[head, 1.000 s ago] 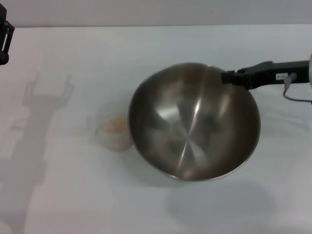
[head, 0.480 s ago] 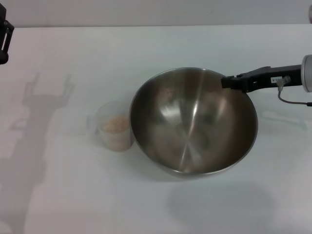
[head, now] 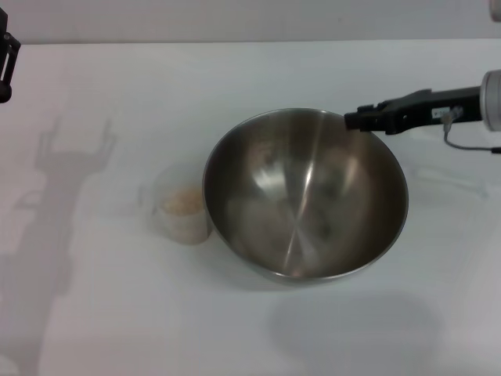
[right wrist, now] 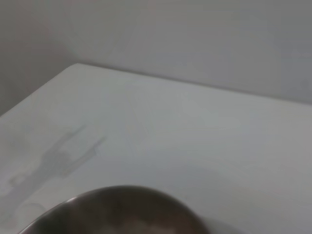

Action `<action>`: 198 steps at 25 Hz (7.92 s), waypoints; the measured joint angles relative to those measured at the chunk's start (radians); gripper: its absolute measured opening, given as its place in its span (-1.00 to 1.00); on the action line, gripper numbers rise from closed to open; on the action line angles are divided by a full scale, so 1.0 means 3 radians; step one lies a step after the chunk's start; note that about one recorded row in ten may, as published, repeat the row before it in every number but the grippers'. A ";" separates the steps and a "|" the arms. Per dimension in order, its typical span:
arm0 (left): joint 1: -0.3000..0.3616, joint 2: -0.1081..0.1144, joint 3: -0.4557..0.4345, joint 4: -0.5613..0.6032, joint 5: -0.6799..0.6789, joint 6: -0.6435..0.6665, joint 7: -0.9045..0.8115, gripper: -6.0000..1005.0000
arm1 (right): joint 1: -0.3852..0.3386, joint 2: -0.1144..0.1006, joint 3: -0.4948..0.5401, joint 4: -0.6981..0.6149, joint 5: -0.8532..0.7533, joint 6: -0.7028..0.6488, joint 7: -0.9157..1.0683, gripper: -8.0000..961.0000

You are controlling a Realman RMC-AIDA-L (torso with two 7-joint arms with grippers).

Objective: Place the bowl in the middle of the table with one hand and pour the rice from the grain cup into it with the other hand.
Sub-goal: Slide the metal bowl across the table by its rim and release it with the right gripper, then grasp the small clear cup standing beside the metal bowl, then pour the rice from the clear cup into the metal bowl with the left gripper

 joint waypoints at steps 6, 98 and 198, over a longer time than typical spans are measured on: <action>-0.0005 0.0000 0.0000 -0.0015 -0.0002 0.0000 0.0000 0.44 | -0.0094 0.0012 0.0000 -0.0487 0.0022 -0.0084 -0.0025 -0.49; 0.0488 -0.0015 0.1348 -0.0097 0.0004 -0.1118 0.0174 0.38 | -0.0951 -0.0021 -0.1063 0.1750 0.6213 -0.0893 -0.5932 0.04; -0.0442 -0.0021 0.0884 -0.0599 0.1431 -0.0940 0.5478 -0.93 | -0.0962 -0.0011 -0.1063 0.1668 0.6208 -0.0798 -0.5932 0.03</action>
